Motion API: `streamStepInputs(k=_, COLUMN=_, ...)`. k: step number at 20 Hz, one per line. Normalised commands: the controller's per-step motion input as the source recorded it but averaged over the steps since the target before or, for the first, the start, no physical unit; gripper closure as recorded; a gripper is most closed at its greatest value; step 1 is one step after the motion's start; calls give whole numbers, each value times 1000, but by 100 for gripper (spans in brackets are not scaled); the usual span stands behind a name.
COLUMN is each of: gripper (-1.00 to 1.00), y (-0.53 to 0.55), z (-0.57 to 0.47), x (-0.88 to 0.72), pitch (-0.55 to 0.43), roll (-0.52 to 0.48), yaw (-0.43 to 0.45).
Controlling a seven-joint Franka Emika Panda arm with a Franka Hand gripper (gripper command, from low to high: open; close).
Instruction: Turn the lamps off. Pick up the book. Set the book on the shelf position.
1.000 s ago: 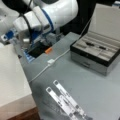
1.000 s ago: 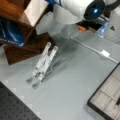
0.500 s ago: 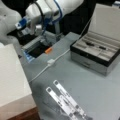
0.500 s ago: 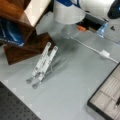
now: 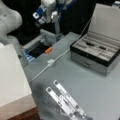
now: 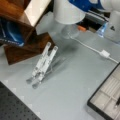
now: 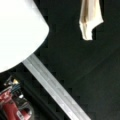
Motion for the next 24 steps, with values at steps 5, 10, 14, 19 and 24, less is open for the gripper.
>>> streamStepInputs(k=5, gripper=-100, y=337, z=-71, x=462, pitch=-107, roll=630, yaw=-494)
streamStepInputs(k=10, gripper=-100, y=47, z=-115, x=274, pitch=-225, roll=790, yaw=-288)
streamStepInputs(k=14, gripper=-100, y=-154, z=-201, x=45, pitch=-344, roll=750, yaw=-81)
streamStepInputs(k=19, gripper=-100, y=-131, z=-267, x=-204, pitch=-375, roll=566, yaw=37)
streamStepInputs(k=24, gripper=-100, y=-6, z=-508, x=-406, pitch=-480, roll=477, yaw=41)
